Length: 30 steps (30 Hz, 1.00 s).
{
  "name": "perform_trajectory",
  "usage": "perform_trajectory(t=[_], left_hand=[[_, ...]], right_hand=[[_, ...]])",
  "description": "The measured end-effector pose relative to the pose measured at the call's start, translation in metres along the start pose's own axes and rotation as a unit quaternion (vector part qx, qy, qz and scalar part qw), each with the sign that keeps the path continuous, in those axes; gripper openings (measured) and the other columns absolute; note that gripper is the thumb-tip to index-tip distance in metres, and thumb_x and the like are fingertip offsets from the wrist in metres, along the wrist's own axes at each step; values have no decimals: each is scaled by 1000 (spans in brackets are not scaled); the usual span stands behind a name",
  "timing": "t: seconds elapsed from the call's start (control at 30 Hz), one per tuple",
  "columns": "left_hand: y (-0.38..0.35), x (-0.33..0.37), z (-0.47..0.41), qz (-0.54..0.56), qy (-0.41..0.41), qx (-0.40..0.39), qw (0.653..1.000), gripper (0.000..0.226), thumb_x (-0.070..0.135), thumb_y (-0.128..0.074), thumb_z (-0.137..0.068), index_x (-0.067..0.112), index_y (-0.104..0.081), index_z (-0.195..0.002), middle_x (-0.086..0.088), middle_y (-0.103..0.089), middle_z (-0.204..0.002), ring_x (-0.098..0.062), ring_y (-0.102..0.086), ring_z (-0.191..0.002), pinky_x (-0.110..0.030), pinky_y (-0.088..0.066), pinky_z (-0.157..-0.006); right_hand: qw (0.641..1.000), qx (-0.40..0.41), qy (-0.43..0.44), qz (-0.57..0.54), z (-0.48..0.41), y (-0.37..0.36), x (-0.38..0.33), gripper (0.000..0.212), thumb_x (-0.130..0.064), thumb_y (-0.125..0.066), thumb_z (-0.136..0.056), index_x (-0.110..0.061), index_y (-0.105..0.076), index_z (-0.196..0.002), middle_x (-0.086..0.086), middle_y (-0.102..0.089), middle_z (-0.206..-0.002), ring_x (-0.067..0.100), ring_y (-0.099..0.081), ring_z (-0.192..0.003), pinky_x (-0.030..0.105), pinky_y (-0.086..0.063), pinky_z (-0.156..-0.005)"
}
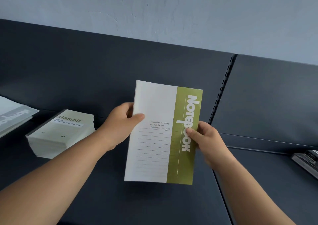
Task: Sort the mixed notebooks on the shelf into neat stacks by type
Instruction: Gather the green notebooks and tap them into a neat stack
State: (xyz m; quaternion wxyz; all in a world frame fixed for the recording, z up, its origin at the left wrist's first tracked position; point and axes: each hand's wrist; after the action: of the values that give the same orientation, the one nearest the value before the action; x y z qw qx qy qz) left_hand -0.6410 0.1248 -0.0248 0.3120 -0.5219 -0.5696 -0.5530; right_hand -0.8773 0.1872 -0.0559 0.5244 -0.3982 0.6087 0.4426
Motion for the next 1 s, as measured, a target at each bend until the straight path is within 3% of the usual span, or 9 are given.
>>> perform_trajectory(t=[0.17, 0.27, 0.43, 0.6, 0.7, 0.83, 1.0], left_hand=[[4, -7, -5, 12, 91, 15, 996, 11, 22, -60, -92, 16, -65, -100, 5, -72, -94, -9, -68, -83, -22, -49, -64], [0, -26, -6, 7, 150, 14, 988, 15, 24, -61, -92, 11, -66, -97, 1, -72, -92, -9, -66, -80, -21, -44, -59], [-6, -58, -13, -28, 206, 14, 978, 28, 26, -63, -90, -3, -63, -92, -4, -67, -84, -12, -56, -66, -24, -38, -54], [-9, -81, -22, -36, 210, 22, 977, 28, 24, -63, -88, -4, -66, -93, -14, -72, -93, -22, -65, -76, -28, -45, -65], [-11, -91, -26, -64, 202, 36, 977, 18, 28, -64, -87, 11, -65, -91, -4, -70, -90, -19, -66, -81, -33, -51, -69], [-15, -97, -25, -100, 195, 51, 974, 15, 32, -66, -84, 18, -61, -90, 1, -67, -88, -20, -65, -82, -40, -55, -78], [-15, -96, -27, -175, 174, 45, 968, 20, 34, -63, -85, 15, -58, -91, 3, -62, -81, -17, -60, -76, -34, -48, -68]], right_hand=[[992, -45, -117, 3, -9, -9, 3, 22, -22, -65, -93, -3, -68, -104, 13, -76, -96, 26, -70, -83, 47, -57, -88], [982, -53, -182, 14, -13, -18, 17, 25, -22, -68, -90, -1, -68, -104, 14, -76, -95, 29, -71, -86, 47, -57, -88], [967, -47, -252, 14, -17, -31, 38, 17, -19, -69, -90, -4, -67, -98, 9, -77, -83, 22, -71, -73, 33, -58, -66], [961, -35, -272, 26, -23, -39, 45, 20, -19, -69, -89, -3, -66, -101, 9, -77, -84, 23, -73, -75, 33, -59, -66], [963, -26, -265, 47, -23, -42, 47, 21, -20, -68, -90, -2, -67, -101, 8, -77, -83, 19, -74, -69, 26, -56, -57], [968, 0, -233, 91, -21, -45, 54, 16, -21, -68, -90, -5, -71, -92, 5, -77, -79, 14, -71, -60, 19, -50, -48], [964, 47, -200, 170, -22, -52, 58, 32, -25, -69, -85, 6, -67, -93, 15, -74, -85, 23, -64, -65, 32, -48, -63]])
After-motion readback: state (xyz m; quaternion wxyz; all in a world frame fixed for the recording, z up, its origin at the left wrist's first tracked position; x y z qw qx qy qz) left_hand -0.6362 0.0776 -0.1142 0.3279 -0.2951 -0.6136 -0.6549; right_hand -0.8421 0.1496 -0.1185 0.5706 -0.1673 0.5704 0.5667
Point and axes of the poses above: each hand's wrist, its own z-axis away from the middle knuckle, its own y-axis out of the back of the hand, x = y × z
